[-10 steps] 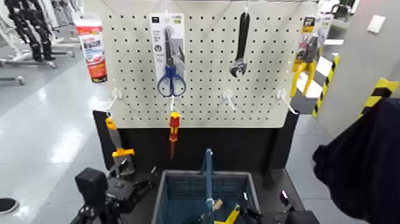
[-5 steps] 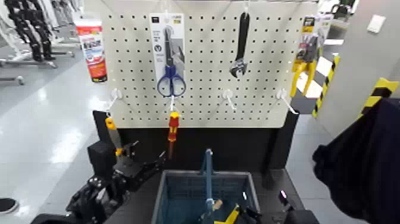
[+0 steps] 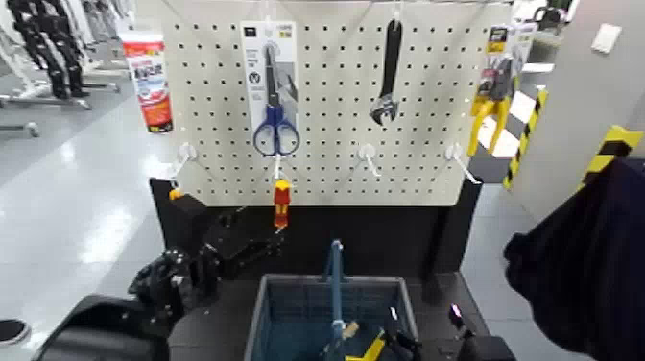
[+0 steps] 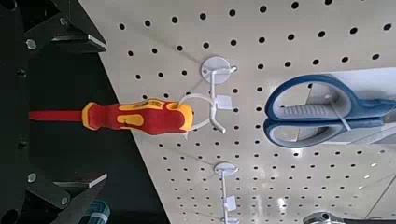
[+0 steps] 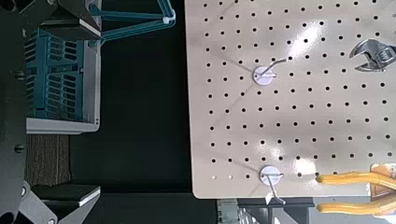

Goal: Put the red screwdriver into the crate.

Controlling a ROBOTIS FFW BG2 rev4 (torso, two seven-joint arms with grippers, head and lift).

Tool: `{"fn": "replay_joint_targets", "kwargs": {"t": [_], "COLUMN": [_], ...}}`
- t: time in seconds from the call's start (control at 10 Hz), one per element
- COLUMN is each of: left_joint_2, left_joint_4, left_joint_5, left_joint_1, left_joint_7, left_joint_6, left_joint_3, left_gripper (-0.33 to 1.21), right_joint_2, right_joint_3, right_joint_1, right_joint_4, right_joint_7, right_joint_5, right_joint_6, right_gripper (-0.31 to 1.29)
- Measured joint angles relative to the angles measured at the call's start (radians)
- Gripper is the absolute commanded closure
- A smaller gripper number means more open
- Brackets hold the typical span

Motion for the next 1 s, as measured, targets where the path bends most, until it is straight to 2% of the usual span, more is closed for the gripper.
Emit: {"fn": "replay_joint_targets", "kwargs": {"t": [0.8,1.0], "left_joint_2": [0.007,0.007], "left_joint_4": [0.175,0.217], "left_joint_5": [0.077,0.089], "left_joint_1": [-0.146,-0.175], "left_joint_7": [-0.104,-0.127], "left_joint_6": [-0.019,-0.038], "left_joint_3": [-0.049,-0.057], "left_gripper": [0.31,0.38], "right_joint_2": [0.000,0.000], "right_joint_3": [0.003,0.005], "right_joint_1": [-0.003,-0.004], "right_joint_4": [0.004,0.005], "right_joint_7": [0.002,0.002], "right_joint_5": [-0.003,-0.004], "right_joint_6": [-0.002,-0.001], "right_gripper": [0.14,0.14]}}
